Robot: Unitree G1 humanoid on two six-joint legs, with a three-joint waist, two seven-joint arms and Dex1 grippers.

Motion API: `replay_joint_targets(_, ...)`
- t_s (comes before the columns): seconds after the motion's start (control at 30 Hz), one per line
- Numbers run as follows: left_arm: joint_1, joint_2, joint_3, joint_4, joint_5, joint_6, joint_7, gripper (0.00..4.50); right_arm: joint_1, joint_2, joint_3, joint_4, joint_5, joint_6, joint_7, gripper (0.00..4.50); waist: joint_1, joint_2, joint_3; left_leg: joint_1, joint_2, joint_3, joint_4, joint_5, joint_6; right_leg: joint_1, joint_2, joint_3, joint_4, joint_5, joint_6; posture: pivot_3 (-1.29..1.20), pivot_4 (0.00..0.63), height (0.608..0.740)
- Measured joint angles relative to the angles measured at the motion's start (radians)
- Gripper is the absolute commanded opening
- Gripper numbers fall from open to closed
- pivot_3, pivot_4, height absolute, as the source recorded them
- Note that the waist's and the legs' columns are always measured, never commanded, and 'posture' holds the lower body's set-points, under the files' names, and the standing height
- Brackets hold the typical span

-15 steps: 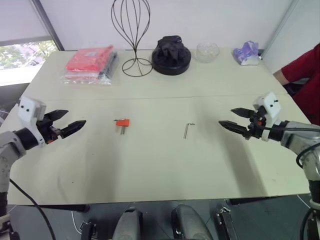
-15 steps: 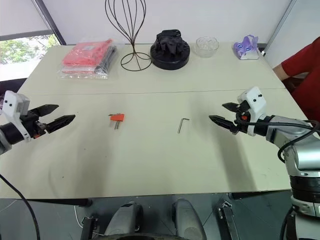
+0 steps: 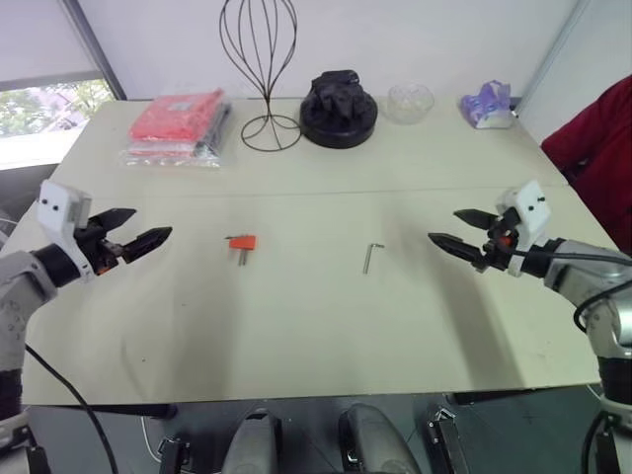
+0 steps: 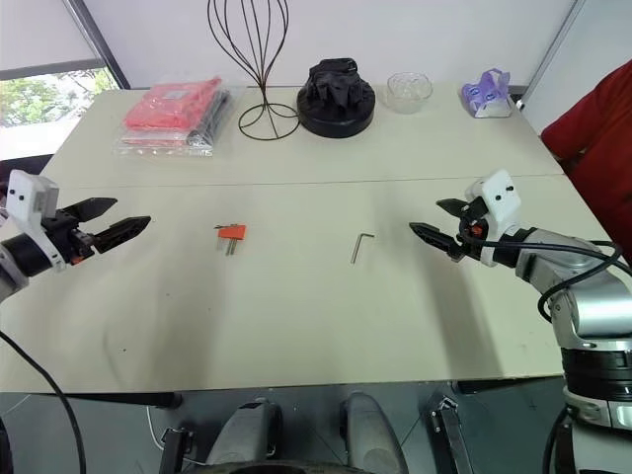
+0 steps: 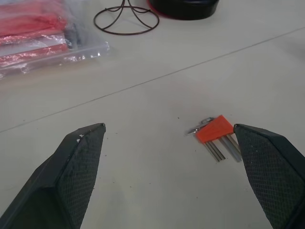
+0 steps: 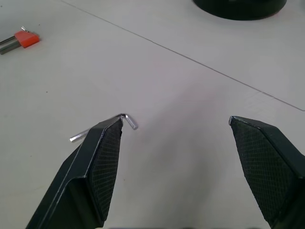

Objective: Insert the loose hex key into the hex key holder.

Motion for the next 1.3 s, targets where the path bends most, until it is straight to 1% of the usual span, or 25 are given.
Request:
replay_joint_targets(0.43,0.018,0.0,-0.001,-0.003,0.006,-0.011,-0.004,4.49,-0.016,0.041,0.036,0.001,-0.01,-0.009,-0.002,3.7,0.0,0.0,0.0,0.0,0.0,0.0,0.0,0.0,0.0,0.0,0.0,0.0,0.0,0.0,0.0,0.0,0.15,0.74)
replay_joint_targets(0.53,0.005,0.0,-0.017,0.006,0.014,-0.037,-0.011,4.49,-0.087,0.092,0.055,0.009,-0.009,0.006,-0.016,3.7,-0.005,0.0,0.0,0.0,0.0,0.0,0.0,0.0,0.0,0.0,0.0,0.0,0.0,0.0,0.0,0.0,0.15,0.74)
replay_joint_targets(0.63,-0.043,0.003,-0.043,0.035,0.029,-0.074,-0.042,4.49,-0.198,0.168,0.147,0.044,-0.03,-0.017,-0.002,3.7,-0.009,0.0,0.0,0.001,0.0,0.0,0.0,0.0,0.0,0.0,0.001,0.0,0.001,0.0,0.0,0.0,0.15,0.74)
replay_joint_targets(0.8,-0.091,0.06,-0.14,0.085,0.042,-0.098,-0.186,4.49,-0.37,0.348,0.362,0.296,-0.158,-0.208,0.083,3.7,-0.025,0.0,0.0,0.0,0.0,0.0,0.0,0.0,0.0,-0.001,0.001,-0.001,0.001,0.0,0.0,0.0,0.15,0.74)
replay_joint_targets(0.93,-0.109,0.091,-0.182,0.126,0.064,-0.11,-0.249,4.49,-0.505,0.497,0.461,0.612,-0.262,-0.393,0.138,3.7,-0.029,0.001,0.001,0.0,0.0,0.0,-0.001,0.0,0.0,-0.002,0.001,-0.001,0.002,0.0,0.0,0.0,0.15,0.74)
replay_joint_targets(1.03,-0.1,0.119,-0.18,0.123,0.066,-0.108,-0.273,4.49,-0.625,0.625,0.485,0.881,-0.328,-0.537,0.145,3.7,-0.04,0.001,0.001,0.0,0.0,0.0,-0.001,0.0,0.0,-0.002,0.0,-0.001,0.003,0.0,0.0,0.0,0.15,0.74)
replay_joint_targets(1.1,-0.076,0.128,-0.172,0.106,0.065,-0.099,-0.273,4.49,-0.687,0.688,0.495,1.026,-0.365,-0.619,0.137,3.7,-0.047,0.001,0.001,0.0,0.0,-0.001,-0.001,0.0,0.0,-0.002,-0.001,-0.001,0.004,0.0,0.0,0.0,0.15,0.74)
replay_joint_targets(1.17,-0.037,0.128,-0.163,0.085,0.064,-0.09,-0.269,4.49,-0.731,0.737,0.495,1.15,-0.404,-0.689,0.113,3.7,-0.051,0.001,0.001,0.0,0.0,-0.001,-0.001,0.0,-0.001,-0.002,-0.002,-0.001,0.004,0.0,0.0,0.0,0.15,0.74)
replay_joint_targets(1.3,0.037,0.123,-0.116,0.027,0.053,-0.068,-0.235,4.49,-0.771,0.803,0.494,1.322,-0.471,-0.773,0.06,3.7,-0.052,0.001,0.001,0.0,0.001,-0.002,-0.001,0.0,-0.001,-0.002,-0.004,-0.001,0.004,0.0,0.0,0.0,0.15,0.74)
